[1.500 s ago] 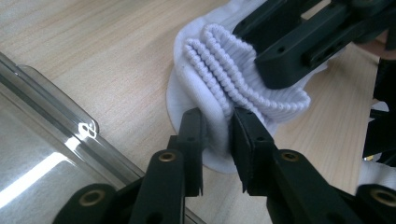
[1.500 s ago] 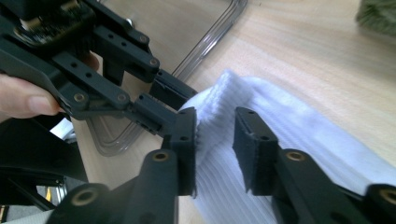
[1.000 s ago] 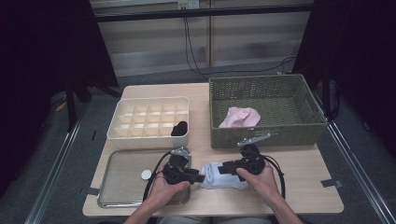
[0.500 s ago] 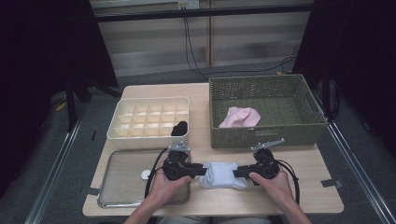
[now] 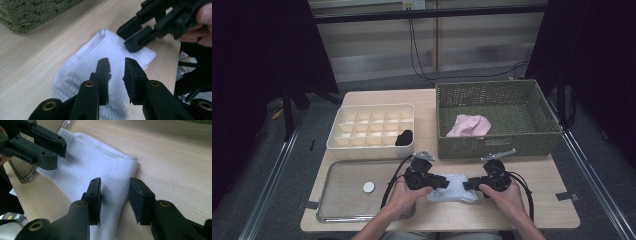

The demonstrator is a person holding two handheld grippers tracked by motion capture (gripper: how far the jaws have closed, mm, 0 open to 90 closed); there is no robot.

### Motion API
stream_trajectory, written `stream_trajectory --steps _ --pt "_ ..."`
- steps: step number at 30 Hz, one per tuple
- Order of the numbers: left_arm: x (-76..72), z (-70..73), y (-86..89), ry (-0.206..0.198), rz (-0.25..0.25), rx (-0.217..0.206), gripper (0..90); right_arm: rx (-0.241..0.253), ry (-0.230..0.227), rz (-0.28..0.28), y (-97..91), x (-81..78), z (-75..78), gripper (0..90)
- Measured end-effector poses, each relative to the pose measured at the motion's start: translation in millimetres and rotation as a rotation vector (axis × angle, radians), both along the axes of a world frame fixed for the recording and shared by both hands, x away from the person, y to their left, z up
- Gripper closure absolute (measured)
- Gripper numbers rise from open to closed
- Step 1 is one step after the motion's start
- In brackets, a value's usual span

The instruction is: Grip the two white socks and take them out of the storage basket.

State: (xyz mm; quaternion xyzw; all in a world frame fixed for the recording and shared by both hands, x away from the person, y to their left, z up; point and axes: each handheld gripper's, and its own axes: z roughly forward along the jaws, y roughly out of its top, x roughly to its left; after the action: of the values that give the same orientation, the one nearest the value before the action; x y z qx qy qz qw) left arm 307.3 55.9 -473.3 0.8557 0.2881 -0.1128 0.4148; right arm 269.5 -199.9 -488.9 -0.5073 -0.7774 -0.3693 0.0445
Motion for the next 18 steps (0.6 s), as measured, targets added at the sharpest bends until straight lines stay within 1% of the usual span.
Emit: stream_trajectory --steps 1,2,3,4,6,7,8,9,10,11,12,13,14,15,16,17,18 --pt "0.0 0.0 0.0 0.000 0.000 0.000 73.4 0.003 0.003 -0.002 -0.1 0.7 -1.2 62.7" --pt "2.0 -2.7 -4.0 0.001 -0.007 0.017 73.6 0.004 0.004 -0.002 -0.3 1.3 -1.9 62.6" --pt "2.0 -2.7 -4.0 0.001 -0.007 0.017 73.7 0.001 0.003 0.002 -0.1 1.8 -2.4 62.4" --pt "2.4 -4.4 -5.9 0.003 -0.016 0.021 73.7 0.001 0.003 0.002 -0.1 1.8 -2.4 62.4" --pt "1.2 -10.3 -9.3 -0.006 -0.038 0.050 74.5 0.004 0.006 0.001 0.6 2.6 -3.2 62.2" --pt "1.2 -10.3 -9.3 -0.006 -0.038 0.050 74.5 0.004 0.006 0.001 0.6 2.6 -3.2 62.2" --pt "-0.4 -12.4 -10.4 -0.026 -0.049 0.096 74.5 0.004 0.006 0.001 0.6 2.9 -3.6 61.6" --pt "-2.1 -14.4 -11.3 -0.023 -0.035 0.089 74.5 0.006 0.005 -0.001 0.7 3.3 -4.5 57.8" --pt "-3.8 -14.9 -13.0 -0.041 -0.042 0.103 74.5 0.010 0.004 0.001 0.7 3.4 -4.9 56.8" --pt "-3.8 -14.9 -13.0 -0.041 -0.042 0.103 75.7 0.010 0.004 0.001 0.7 3.4 -4.9 56.8" --pt "-4.4 -15.2 -14.3 -0.052 -0.028 0.115 76.1 0.013 0.001 -0.005 0.5 3.2 -4.4 54.3" --pt "-4.4 -15.2 -14.3 -0.052 -0.028 0.115 76.2 0.013 0.001 -0.005 0.5 3.2 -4.4 54.3" --pt "-3.9 -17.3 -13.7 -0.058 -0.034 0.102 77.3 0.016 0.003 -0.009 0.0 3.2 -4.9 53.8" --pt "-3.9 -17.3 -13.7 -0.058 -0.034 0.102 78.0 0.016 0.003 -0.009 0.0 3.2 -4.9 53.8" --pt "-3.1 -18.7 -11.6 -0.056 -0.041 0.087 78.0 0.019 0.005 -0.010 0.1 2.8 -5.0 53.8" --pt "-2.3 -20.4 -10.1 -0.053 -0.037 0.076 78.7 0.023 0.003 -0.006 0.4 2.3 -5.5 54.1" --pt "-0.5 -21.8 -8.4 -0.042 -0.028 0.069 81.8 0.023 0.006 -0.001 1.6 1.2 -5.5 54.7"
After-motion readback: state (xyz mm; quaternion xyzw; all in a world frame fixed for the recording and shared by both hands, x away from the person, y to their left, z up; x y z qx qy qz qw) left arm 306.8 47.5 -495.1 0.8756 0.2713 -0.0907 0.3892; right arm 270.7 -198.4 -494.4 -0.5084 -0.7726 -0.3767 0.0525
